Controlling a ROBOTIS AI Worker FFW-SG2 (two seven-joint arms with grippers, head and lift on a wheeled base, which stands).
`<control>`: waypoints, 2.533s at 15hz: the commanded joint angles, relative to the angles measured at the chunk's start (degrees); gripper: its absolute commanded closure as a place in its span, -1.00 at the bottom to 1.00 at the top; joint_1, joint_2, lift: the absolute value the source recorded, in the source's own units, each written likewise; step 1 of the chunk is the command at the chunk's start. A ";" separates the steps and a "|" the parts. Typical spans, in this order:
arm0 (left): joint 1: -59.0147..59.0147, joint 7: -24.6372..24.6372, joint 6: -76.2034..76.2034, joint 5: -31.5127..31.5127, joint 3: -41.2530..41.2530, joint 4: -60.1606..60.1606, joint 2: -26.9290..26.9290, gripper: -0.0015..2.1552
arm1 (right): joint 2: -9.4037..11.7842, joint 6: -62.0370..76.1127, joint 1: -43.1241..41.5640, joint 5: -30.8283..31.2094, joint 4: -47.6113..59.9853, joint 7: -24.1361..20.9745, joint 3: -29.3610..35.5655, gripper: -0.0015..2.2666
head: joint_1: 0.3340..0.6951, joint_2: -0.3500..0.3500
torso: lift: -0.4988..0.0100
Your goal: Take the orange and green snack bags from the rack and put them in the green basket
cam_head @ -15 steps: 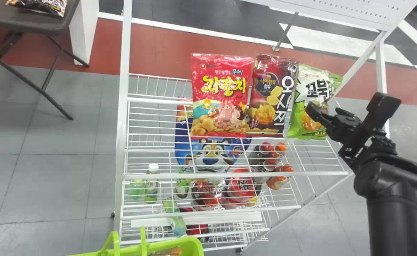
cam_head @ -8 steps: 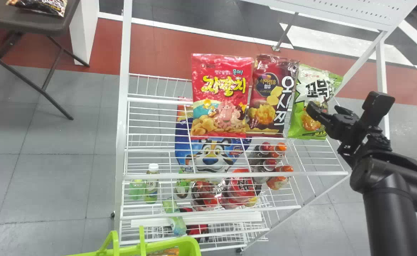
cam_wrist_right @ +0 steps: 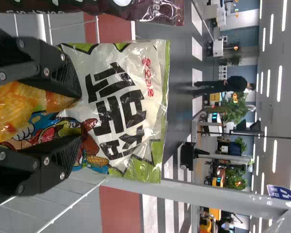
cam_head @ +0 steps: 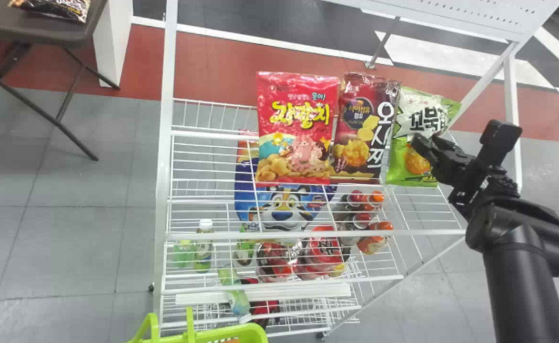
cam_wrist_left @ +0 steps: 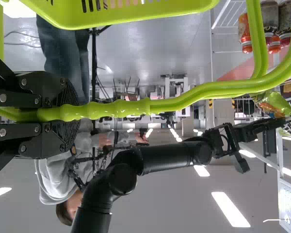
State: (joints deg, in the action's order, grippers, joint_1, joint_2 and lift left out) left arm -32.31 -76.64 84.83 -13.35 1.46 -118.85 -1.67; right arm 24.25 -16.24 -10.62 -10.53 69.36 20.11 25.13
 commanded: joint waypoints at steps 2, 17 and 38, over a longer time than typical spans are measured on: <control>-0.29 0.09 -0.14 0.07 0.21 0.03 0.09 0.99 | -0.17 0.81 0.51 -0.55 -0.11 -0.78 0.53 0.94 | 1.00 -1.00 | 0.96; -3.19 -0.27 -2.42 0.16 0.82 -1.56 0.09 0.99 | -9.48 -18.35 30.40 -16.80 47.97 -1.22 13.98 0.96 | 1.00 -1.00 | 0.96; -2.40 0.52 -2.60 0.16 1.09 -1.73 0.35 0.99 | -16.87 -67.57 46.83 -22.69 66.78 9.33 -1.58 0.96 | 1.00 -1.00 | 0.96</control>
State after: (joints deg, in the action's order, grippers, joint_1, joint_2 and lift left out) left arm -34.93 -76.13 82.14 -13.18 2.59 -120.72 -1.35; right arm 7.06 -81.70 35.97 -33.83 136.14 29.51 26.47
